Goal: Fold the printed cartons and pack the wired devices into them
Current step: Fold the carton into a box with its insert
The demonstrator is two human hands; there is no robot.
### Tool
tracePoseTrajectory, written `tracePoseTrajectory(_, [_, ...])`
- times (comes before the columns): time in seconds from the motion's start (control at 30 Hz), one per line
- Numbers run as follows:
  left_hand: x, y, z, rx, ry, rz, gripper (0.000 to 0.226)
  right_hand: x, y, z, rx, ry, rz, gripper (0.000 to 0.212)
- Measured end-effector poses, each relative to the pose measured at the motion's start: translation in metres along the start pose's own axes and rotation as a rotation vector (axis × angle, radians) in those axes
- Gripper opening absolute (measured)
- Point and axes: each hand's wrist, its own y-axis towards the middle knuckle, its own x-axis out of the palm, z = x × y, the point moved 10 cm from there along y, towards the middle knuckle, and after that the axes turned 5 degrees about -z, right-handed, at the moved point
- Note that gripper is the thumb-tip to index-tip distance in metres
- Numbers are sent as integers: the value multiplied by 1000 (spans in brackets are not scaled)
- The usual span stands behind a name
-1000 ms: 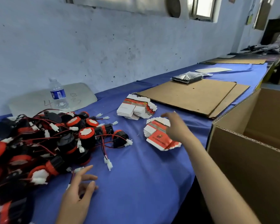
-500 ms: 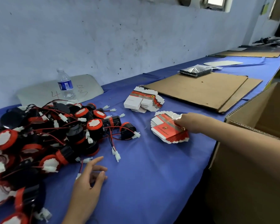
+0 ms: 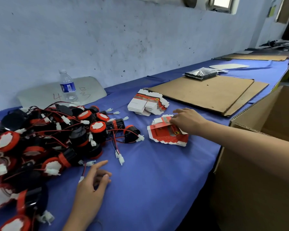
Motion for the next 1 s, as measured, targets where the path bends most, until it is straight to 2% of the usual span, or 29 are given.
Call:
tracePoseTrajectory(0.2, [1,0,1,4,-1,-5,39,-28,-7,21,63,141,178,34])
tracePoseTrajectory(0.37, [1,0,1,15,1,-3,40,-77,-13,59,186,214,325,36])
tracePoseTrajectory(0.43, [2,0,1,21,13,-7,40,-91,-12,69,225,154,328,33])
tracePoseTrajectory(0.53, [2,1,1,37,33,-6,41,-102,-1,77,269,172,197,27])
tracePoseTrajectory(0.6, [2,2,1,31,24,-8,36,-104,6,82,320,373,128,28])
tracePoseTrajectory(0.7, [2,0,1,-6,-62,10,31,-105,13,58,310,906,201,26])
tracePoseTrajectory(0.77, [2,-1,3,-22,-145,20,48,-97,16,14,263,1171,266,21])
tracePoseTrajectory(0.83, [0,-1,2,-41,-201,51,55,-78,20,-43,233,1296,291,20])
tracePoseTrajectory(0.9, [-2,-2,4,-42,-172,59,44,-62,24,-102,225,1460,325,22])
tracePoseTrajectory(0.97, [7,-1,9,-18,-227,80,34,-47,19,-133,258,1569,344,29])
tracePoseTrajectory(1.0, [-15,-8,0,-18,-257,143,30,-56,30,-169,188,1649,340,31])
